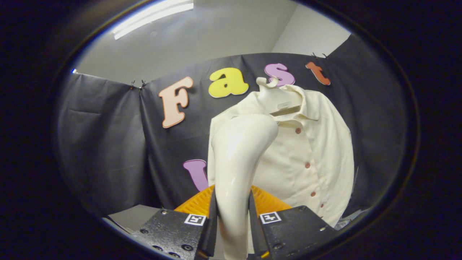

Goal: Iron the clothes twice with a garment steamer, once on the left side and once on the right side.

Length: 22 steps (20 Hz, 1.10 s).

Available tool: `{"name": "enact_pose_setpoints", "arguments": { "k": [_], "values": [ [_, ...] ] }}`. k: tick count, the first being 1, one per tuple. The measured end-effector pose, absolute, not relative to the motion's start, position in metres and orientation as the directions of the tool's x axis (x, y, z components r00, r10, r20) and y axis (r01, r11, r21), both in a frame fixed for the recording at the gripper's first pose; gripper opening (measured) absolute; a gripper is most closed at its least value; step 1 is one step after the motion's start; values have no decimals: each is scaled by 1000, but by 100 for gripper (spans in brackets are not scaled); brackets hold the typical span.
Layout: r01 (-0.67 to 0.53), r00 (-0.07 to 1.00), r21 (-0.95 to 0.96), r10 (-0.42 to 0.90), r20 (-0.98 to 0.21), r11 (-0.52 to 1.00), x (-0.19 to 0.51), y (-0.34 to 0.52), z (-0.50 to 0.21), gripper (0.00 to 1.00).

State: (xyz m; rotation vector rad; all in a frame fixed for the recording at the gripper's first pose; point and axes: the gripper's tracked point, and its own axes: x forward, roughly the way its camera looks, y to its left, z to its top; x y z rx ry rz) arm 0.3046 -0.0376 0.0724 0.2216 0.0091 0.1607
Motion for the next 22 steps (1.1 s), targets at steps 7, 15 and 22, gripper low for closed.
{"name": "enact_pose_setpoints", "arguments": {
  "k": [7, 15, 22],
  "values": [
    [-124, 987, 245, 146, -71, 962, 337, -44, 34, 40],
    [-165, 968, 284, 210, -136, 945, 333, -24, -12, 40],
    [-165, 947, 246, 223, -230, 955, 314, -32, -60, 40]
  ]
}}
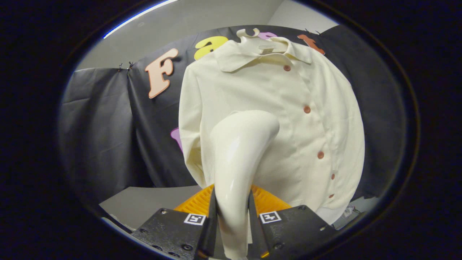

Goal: Iron the clothes twice with a garment steamer, once on the left side and once on the right side.

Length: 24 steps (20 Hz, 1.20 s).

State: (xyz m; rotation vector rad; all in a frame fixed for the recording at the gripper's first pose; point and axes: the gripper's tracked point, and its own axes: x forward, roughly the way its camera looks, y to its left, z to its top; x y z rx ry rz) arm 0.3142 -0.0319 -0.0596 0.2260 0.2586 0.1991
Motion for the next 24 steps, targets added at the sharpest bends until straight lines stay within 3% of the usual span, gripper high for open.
{"name": "enact_pose_setpoints", "arguments": {
  "k": [9, 24],
  "values": [
    [-196, 903, 136, 232, -361, 971, 290, -35, -137, 40],
    [-192, 853, 231, 278, -442, 954, 254, -54, -258, 40]
  ]
}}
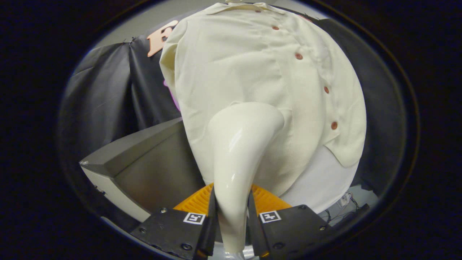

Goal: Iron the clothes twice with a garment steamer, once on the left side and once on the right side.

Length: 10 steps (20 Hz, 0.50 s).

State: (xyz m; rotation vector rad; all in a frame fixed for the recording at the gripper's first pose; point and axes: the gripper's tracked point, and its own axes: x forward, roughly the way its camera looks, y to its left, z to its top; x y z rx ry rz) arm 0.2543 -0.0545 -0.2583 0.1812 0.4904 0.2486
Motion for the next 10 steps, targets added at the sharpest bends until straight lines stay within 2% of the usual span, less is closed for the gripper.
{"name": "enact_pose_setpoints", "arguments": {
  "k": [5, 10],
  "values": [
    [-169, 811, 245, 276, -515, 955, 248, -53, -309, 40],
    [-166, 794, 272, 292, -533, 948, 251, -48, -321, 40]
  ]
}}
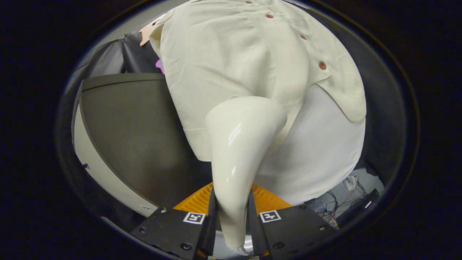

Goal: Iron the clothes twice with a garment steamer, once on the left side and once on the right side.

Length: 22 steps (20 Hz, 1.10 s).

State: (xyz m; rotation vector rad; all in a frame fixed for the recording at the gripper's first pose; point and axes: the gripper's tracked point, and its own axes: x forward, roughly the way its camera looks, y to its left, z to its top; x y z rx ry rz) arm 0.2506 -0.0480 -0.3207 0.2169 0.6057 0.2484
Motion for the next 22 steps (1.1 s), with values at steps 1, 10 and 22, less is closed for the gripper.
{"name": "enact_pose_setpoints", "arguments": {
  "k": [1, 10, 22],
  "values": [
    [-165, 795, 282, 297, -529, 945, 251, -49, -320, 40],
    [-108, 842, 321, 259, -473, 941, 225, -77, -261, 41],
    [-146, 949, 291, 216, -228, 946, 220, -168, -92, 40]
  ]
}}
